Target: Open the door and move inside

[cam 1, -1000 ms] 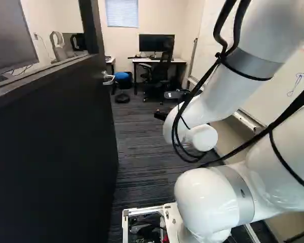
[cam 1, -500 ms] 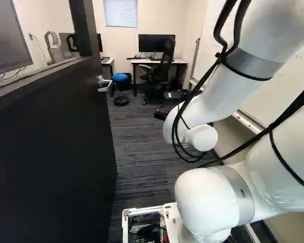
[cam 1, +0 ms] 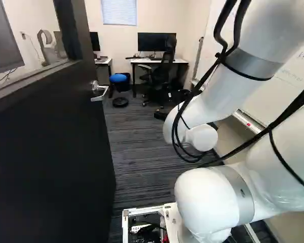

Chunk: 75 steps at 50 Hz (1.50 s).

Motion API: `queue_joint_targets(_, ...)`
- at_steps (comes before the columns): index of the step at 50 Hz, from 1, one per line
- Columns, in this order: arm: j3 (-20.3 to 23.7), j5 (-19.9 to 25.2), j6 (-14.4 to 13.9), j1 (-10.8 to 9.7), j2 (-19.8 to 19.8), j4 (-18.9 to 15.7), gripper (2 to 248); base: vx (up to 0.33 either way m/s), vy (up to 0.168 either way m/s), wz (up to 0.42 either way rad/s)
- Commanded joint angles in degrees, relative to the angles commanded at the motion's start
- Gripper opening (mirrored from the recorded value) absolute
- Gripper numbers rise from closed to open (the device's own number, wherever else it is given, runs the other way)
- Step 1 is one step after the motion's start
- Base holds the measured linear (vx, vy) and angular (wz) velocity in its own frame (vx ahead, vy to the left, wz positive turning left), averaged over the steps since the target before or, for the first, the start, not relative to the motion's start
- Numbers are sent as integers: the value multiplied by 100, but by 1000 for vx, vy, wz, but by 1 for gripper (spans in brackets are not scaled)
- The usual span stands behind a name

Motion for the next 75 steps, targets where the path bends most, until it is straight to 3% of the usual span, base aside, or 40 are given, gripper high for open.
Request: queue_joint_targets(75,0,0,0,0,0,0,247,224,3,-15)
